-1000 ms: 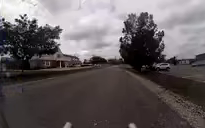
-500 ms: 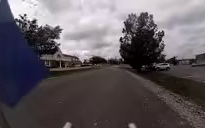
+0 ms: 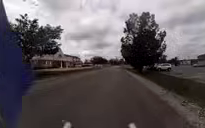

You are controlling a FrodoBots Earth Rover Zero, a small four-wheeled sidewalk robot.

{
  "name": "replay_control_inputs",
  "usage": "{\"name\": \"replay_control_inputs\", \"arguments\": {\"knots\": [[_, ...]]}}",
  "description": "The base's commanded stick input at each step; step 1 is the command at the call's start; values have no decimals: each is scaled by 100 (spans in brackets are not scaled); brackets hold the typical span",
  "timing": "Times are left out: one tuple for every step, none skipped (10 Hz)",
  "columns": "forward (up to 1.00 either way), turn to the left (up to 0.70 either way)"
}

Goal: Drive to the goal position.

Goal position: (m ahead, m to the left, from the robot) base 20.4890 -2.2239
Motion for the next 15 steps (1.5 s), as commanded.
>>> {"name": "replay_control_inputs", "arguments": {"knots": [[60, 0], [60, 0], [60, 0], [60, 0], [60, 0], [60, 0], [60, 0], [60, 0], [60, 0], [60, 0], [60, 0], [60, 0], [60, 0], [60, 0], [60, 0]]}}
